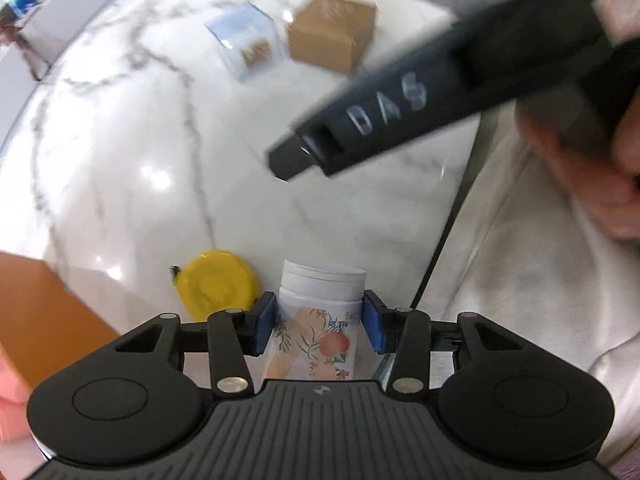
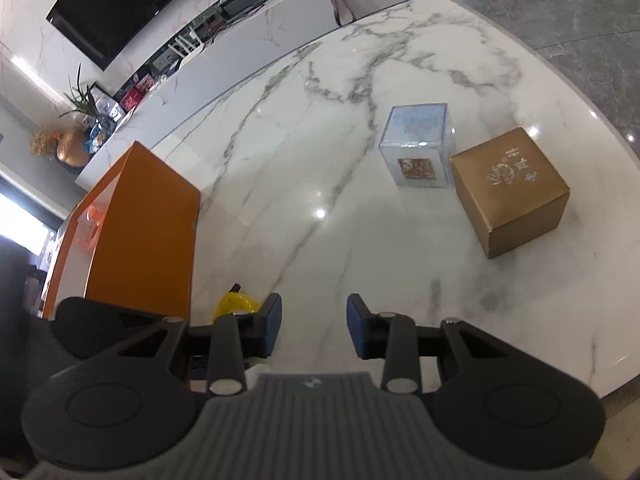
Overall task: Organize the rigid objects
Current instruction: 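Grasp the white lotion tube with the left tool while right approaches the yellow tape measure, then carry the lotion tube into the box with the left tool while right grasps the tape measure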
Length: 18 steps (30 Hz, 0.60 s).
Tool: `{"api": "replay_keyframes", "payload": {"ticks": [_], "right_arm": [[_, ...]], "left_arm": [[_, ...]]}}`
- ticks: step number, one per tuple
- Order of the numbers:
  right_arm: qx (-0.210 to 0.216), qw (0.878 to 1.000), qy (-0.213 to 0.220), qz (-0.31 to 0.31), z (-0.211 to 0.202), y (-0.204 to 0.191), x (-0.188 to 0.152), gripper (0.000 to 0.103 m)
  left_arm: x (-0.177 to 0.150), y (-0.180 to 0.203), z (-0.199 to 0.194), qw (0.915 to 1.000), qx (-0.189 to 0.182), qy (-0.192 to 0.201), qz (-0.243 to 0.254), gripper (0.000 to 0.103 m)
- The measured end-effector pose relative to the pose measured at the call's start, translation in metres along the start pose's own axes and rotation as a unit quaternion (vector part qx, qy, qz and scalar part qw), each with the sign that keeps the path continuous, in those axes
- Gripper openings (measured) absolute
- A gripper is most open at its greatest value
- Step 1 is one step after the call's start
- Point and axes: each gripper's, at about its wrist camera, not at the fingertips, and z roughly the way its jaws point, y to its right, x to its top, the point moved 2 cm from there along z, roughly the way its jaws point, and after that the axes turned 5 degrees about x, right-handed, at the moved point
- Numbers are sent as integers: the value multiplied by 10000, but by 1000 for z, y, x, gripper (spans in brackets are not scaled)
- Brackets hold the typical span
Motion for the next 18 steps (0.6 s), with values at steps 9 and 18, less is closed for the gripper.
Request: {"api": "replay_keyframes", "payload": {"ticks": [9, 18], "right_arm": [[-270, 9987, 109, -410, -3, -11, -2, 37], [-125, 9837, -207, -1784, 11, -60, -15, 48]], "left_arm": [[-8, -23, -70, 9955, 63, 698, -638, 52], [-22, -75, -135, 9850, 213, 1066, -1339, 51]]}}
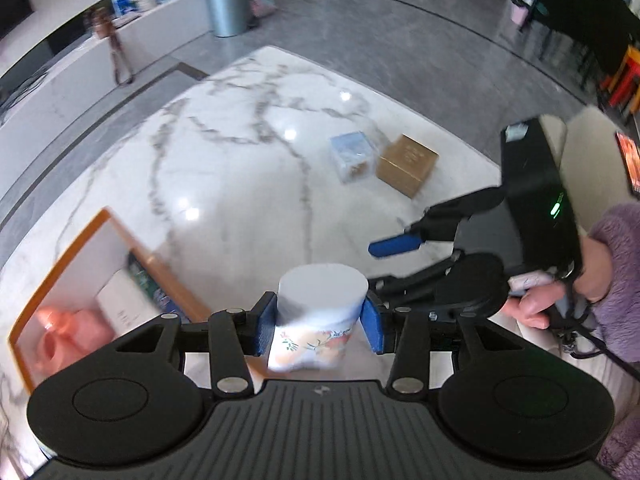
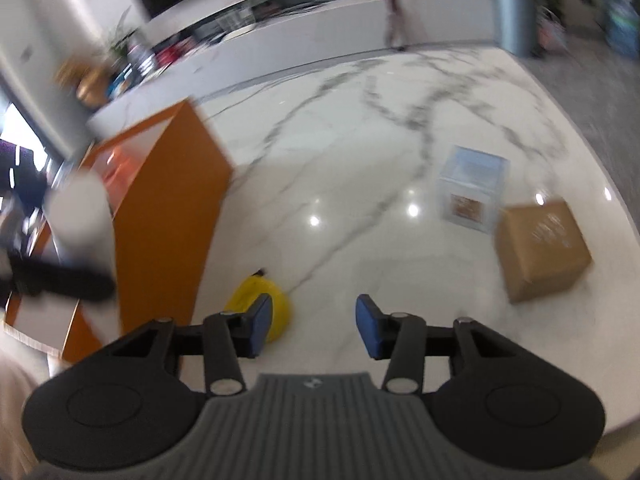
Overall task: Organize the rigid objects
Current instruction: 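Carry the lotion tube into the box with the left tool while right grasps the tape measure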
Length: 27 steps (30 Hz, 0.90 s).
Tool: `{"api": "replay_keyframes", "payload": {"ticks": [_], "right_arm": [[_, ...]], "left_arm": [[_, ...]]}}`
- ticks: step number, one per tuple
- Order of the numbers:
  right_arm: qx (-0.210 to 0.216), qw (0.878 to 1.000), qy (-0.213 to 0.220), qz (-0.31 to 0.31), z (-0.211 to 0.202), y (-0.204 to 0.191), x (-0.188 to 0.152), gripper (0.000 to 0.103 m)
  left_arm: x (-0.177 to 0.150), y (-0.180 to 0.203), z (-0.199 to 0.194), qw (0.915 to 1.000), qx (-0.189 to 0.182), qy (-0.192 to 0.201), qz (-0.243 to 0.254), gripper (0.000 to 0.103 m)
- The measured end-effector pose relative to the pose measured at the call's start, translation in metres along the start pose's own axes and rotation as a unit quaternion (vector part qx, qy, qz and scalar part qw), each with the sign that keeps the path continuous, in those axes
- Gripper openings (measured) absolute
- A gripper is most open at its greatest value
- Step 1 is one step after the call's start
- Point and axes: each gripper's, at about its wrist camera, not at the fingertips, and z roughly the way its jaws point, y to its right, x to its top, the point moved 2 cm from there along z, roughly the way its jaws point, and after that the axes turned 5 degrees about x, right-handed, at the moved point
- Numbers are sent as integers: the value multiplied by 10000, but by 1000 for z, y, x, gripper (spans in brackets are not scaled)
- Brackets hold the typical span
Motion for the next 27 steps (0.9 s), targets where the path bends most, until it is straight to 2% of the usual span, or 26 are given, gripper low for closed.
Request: {"api": "replay_keyframes", "payload": {"ticks": [4, 10, 15, 20, 24, 27], "right_arm": [[119, 9975, -362, -589, 22, -21, 2, 48], [-38, 9875, -943, -1265, 53, -38, 1, 56], [-109, 9797, -1140, -1644, 67, -45, 0, 63], [-179, 9753, -1268, -1798, 79, -47, 2, 63], [-152, 9750, -1337, -1769, 87, -47, 5, 63], [-134, 9749, -1350, -1764, 90, -47, 6, 64]], "left_arm": [[-12, -24, -20, 9995, 108, 26, -279, 47], [-45, -62, -36, 9970, 160, -184, -736, 42], [-82, -83, -25, 9940, 383, -592, -834, 40], [-117, -99, 3, 9880, 746, -1053, -845, 40], [-139, -104, 19, 9833, 740, -1450, -808, 36], [-148, -104, 26, 9816, 586, -1659, -745, 31]]}}
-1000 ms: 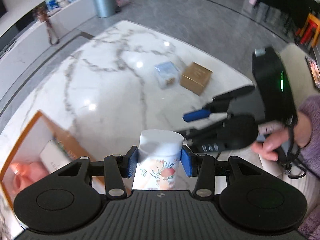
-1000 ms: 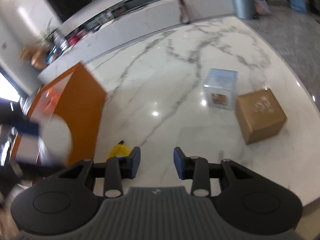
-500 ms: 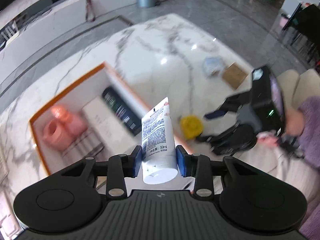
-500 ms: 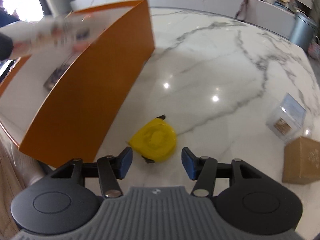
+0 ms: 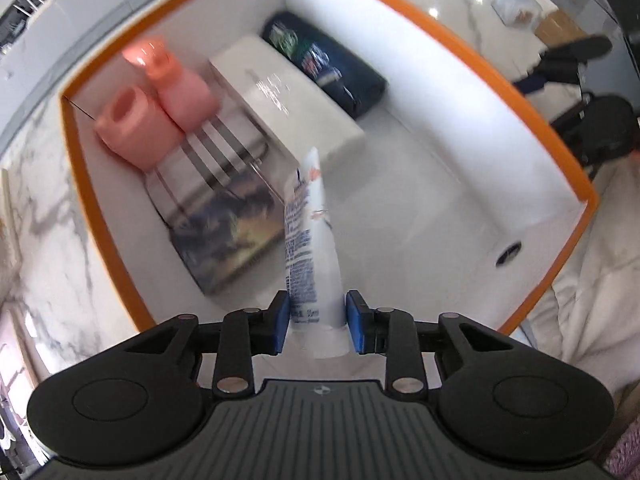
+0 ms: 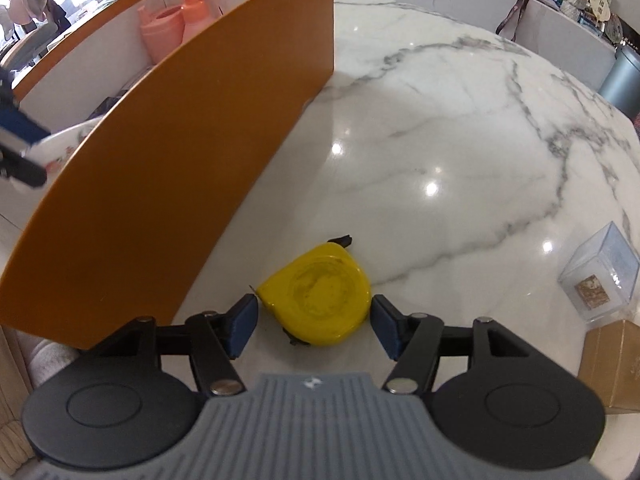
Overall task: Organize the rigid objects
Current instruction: 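Carry the lotion tube into the box with the left tool while right grasps the tape measure, then lower the lotion tube beside the picture card and open the left tool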
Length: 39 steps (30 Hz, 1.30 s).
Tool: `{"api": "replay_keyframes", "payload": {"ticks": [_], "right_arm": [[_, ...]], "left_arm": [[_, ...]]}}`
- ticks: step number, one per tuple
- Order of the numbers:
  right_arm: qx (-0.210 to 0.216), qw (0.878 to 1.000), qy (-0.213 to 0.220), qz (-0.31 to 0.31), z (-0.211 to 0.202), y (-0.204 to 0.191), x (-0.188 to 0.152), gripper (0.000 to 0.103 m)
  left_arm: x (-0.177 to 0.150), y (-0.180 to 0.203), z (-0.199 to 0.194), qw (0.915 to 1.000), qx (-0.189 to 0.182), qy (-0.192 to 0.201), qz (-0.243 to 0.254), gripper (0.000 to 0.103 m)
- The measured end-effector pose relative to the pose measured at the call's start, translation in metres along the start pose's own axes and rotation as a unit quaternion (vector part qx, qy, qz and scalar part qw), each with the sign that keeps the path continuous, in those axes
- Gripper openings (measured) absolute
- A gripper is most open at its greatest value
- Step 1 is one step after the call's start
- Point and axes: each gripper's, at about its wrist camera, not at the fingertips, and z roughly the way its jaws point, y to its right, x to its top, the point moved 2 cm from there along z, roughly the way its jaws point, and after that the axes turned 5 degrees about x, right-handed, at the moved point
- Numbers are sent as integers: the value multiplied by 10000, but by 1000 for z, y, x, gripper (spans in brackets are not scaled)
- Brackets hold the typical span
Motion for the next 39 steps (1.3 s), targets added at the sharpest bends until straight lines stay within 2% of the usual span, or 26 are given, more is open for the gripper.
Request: {"api": "replay_keyframes", "payload": {"ticks": [2, 3, 7, 10, 11, 16, 18, 22, 26, 30, 33, 39], "right_arm": [[-2, 10000, 15, -8, 1, -1, 1, 64], [-8, 10000, 23, -7, 2, -1, 1, 65], [-14, 10000, 44, 9, 2, -1, 1, 65], [-10, 10000, 53, 27, 2, 0, 2, 65], [-5, 10000, 55, 32, 3, 0, 3, 64], [-25, 10000, 49, 2, 3, 0, 3, 64], [-75, 10000, 46, -42, 1, -1, 2, 62], [-202, 9998, 31, -85, 1, -3, 1, 59], [-278, 9995, 59, 132, 0, 4, -1, 59], [-266, 9988, 114, 386, -2, 11, -1, 59], [-270, 9988, 123, 391, -1, 10, -1, 59], [-259, 9988, 140, 400, -1, 11, -1, 59]], "left_arm": [[-1, -1, 4, 9999, -74, -77, 68, 28], [-1, -2, 7, 9998, -51, -143, 103, 22], [2, -7, 18, 9989, 208, -402, 113, 22], [4, -10, 17, 9994, 83, -317, -55, 25], [5, -10, 17, 9996, 102, -263, -56, 26], [8, -3, 19, 9997, 68, -196, -103, 47], [9, 4, 20, 9998, 76, -193, 37, 55], [11, 17, 22, 9990, 167, -202, 349, 57], [13, 25, 25, 9973, 182, -168, 686, 58], [8, 36, 29, 9891, 503, -308, 1346, 58], [3, 33, 29, 9856, 537, -429, 1547, 58], [-9, 24, 29, 9747, 882, -669, 1941, 58]]}}
